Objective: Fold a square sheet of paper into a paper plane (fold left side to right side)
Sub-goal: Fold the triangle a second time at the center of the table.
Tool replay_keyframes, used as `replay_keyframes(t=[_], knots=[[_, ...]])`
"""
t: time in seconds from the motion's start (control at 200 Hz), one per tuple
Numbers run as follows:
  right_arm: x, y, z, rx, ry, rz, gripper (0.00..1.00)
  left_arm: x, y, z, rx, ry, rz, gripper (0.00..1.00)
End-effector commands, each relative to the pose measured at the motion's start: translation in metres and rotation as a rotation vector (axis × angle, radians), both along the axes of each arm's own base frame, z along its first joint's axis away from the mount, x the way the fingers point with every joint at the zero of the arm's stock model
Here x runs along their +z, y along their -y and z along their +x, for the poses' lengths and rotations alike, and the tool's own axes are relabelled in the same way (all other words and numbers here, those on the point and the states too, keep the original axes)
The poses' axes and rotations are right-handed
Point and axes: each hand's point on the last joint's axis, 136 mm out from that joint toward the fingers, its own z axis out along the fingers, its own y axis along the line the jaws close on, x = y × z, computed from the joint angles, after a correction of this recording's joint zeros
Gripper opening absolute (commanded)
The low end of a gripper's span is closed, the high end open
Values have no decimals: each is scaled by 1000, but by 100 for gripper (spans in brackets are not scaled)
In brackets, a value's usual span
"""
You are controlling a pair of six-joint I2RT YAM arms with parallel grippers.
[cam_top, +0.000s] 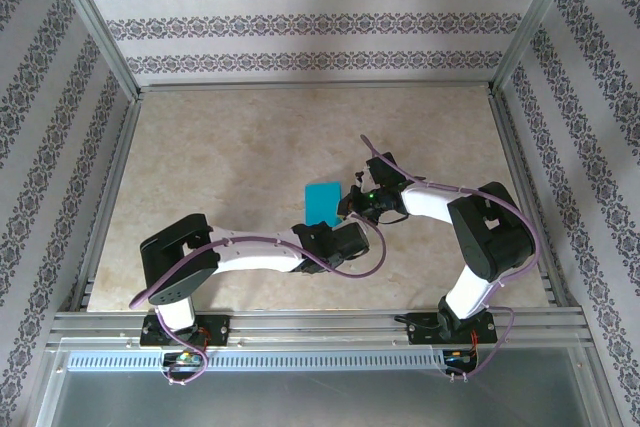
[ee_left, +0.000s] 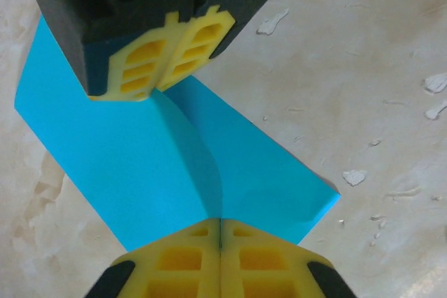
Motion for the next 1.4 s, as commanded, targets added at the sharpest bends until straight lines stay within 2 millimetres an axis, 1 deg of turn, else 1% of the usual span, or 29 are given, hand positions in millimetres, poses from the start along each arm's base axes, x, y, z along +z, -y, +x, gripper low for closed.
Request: replay_keyframes(t=[0.0, 0.12, 0.235, 0.32, 0.415, 0.49, 0.555, 0.62, 0.745, 0.849, 0.964, 1.084, 1.264, 1.394], knots=[[24, 3, 15, -6, 88, 1, 7, 12, 3, -3, 10, -17, -70, 1], [46, 16, 27, -30, 183, -8, 23, 13, 3, -4, 33, -67, -133, 0], [65, 41, 36, -89, 275, -40, 39, 15, 5, -4, 59, -128, -213, 0], [72, 63, 35, -127, 323, -62, 46, 16, 7, -4, 82, -191, -287, 0], [71, 82, 25, -144, 342, -68, 48, 16, 10, -2, 118, -286, -400, 0], [67, 88, 12, -135, 341, -60, 45, 14, 11, 1, 154, -362, -487, 0], [63, 86, -1, -111, 336, -38, 39, 13, 11, 3, 179, -413, -557, 0], [54, 83, -16, -92, 310, -13, 31, 12, 9, 6, 220, -451, -608, 0], [35, 69, -44, -37, 257, 22, 15, 12, 8, 11, 266, -500, -670, 0], [25, 49, -61, 16, 236, 32, 0, 12, 9, 13, 280, -517, -695, 0], [19, 29, -72, 46, 231, 32, 0, 11, 10, 14, 289, -525, -703, 0], [10, 19, -74, 66, 226, -3, 0, 8, 9, 14, 297, -529, -703, 0], [-4, 11, -74, 85, 179, -39, 0, 4, 6, 13, 310, -537, -691, 0], [-17, 13, -78, 90, 134, -80, 0, 2, 3, 13, 330, -546, -696, 0]])
